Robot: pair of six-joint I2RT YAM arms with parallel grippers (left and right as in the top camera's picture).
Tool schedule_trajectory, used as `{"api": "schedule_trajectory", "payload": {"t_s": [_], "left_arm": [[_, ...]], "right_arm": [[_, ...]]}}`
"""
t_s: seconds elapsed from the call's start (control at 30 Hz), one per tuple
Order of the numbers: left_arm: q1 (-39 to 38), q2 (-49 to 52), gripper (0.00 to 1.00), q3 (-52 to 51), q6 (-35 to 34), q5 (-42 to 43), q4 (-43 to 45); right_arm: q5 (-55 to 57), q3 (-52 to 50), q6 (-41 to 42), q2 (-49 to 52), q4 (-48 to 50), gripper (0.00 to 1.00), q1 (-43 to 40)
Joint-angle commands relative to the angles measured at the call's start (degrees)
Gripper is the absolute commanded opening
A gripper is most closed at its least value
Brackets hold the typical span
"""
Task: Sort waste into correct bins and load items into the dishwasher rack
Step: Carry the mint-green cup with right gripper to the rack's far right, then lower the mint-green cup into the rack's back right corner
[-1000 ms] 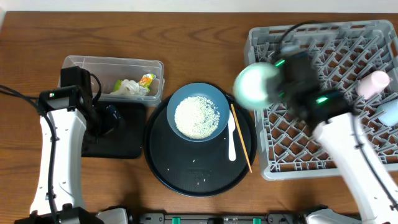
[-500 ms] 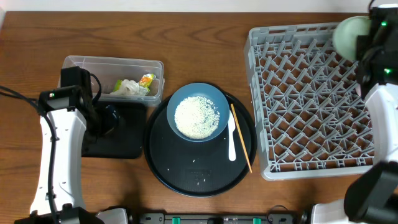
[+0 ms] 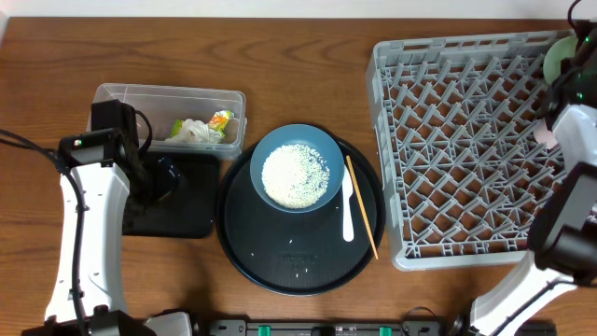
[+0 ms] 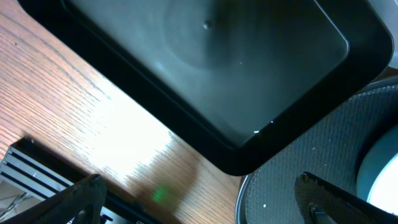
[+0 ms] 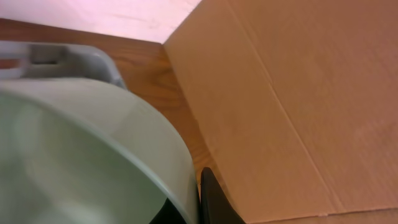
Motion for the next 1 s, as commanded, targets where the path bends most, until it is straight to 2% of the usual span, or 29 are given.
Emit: {"api": "schedule_trajectory", "payload": {"t_s": [0.0, 0.1, 0.17, 0.37, 0.97], "left_arm": [[0.2, 0.3, 0.98, -0.2, -0.5, -0.6, -0.1], [0.2, 0.3, 0.98, -0.2, -0.7, -0.6, -0.1], [0.2, 0.3, 0.98, -0.2, -0.7, -0.6, -0.1], [0.2, 0.3, 0.98, -0.2, -1.8, -0.6, -0.2], [0.2, 0.3, 0.98, -0.2, -2.6, 0.5, -0.2]], "right_arm": [[4.3, 7.0, -0.6, 2.8, 0.6, 0.01, -0.3], [7.0, 11.1, -1.7, 5.9, 1.2, 0.01, -0.3], [7.7, 13.3, -5.4, 8.0, 2.4, 0.01, -0.3], [7.9, 13.7, -12.7, 10.6, 3.5, 0.01, 0.2], [8.5, 13.7, -12.0, 14.1, 0.7, 0.02, 5.3]]}}
